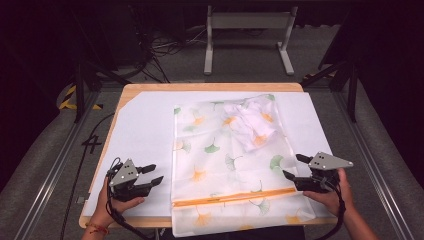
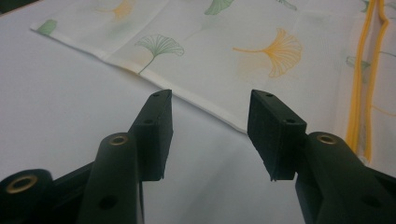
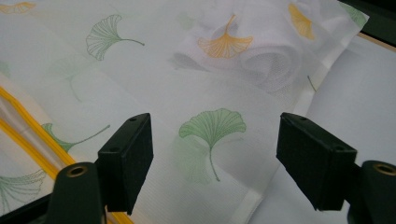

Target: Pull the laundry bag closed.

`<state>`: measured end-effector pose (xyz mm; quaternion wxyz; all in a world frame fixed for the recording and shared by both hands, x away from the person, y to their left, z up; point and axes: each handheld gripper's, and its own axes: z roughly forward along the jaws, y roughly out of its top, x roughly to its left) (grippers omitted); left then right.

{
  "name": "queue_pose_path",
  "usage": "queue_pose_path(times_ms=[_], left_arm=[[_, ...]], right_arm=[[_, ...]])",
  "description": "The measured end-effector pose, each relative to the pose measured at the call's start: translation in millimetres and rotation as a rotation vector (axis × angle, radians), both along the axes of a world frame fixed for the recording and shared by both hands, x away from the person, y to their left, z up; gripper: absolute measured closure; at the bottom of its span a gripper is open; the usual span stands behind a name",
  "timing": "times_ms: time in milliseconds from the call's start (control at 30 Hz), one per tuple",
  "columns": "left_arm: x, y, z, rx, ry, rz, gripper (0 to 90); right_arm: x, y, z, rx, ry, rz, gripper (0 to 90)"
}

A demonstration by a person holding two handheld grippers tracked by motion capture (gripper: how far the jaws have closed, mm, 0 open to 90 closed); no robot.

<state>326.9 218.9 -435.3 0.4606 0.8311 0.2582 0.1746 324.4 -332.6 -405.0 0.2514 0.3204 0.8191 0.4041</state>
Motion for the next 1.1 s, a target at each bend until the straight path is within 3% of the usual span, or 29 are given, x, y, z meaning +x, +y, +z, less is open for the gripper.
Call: queue_pose_path(times_ms=[300, 433, 700, 900, 1100], left_arm=[[-8.5, 1.6, -0.7, 0.013, 0.005, -0.015, 61.1], [-11.7, 0.6, -1.4, 0.036, 0.008, 0.009, 66.4], [-14.3, -6.0, -1.3, 0.031, 0.007, -0.018, 79.3], [-11.6, -17.3, 1.0, 0.044, 0.005, -0.061, 89.5], [0.3, -31.9, 2.8, 0.049, 0.021, -0.097, 90.0]], right_arm=[[3.9, 4.6, 2.4, 0.013, 0.002, 0.01, 28.2], [7.3, 11.0, 1.9, 0.013, 0.008, 0.029, 30.5], [9.4, 22.8, 1.8, 0.033, 0.019, 0.086, 40.3], [6.9, 30.3, 2.3, 0.045, 0.032, 0.138, 54.5], [1.7, 43.2, 5.7, 0.041, 0.025, 0.186, 62.3]])
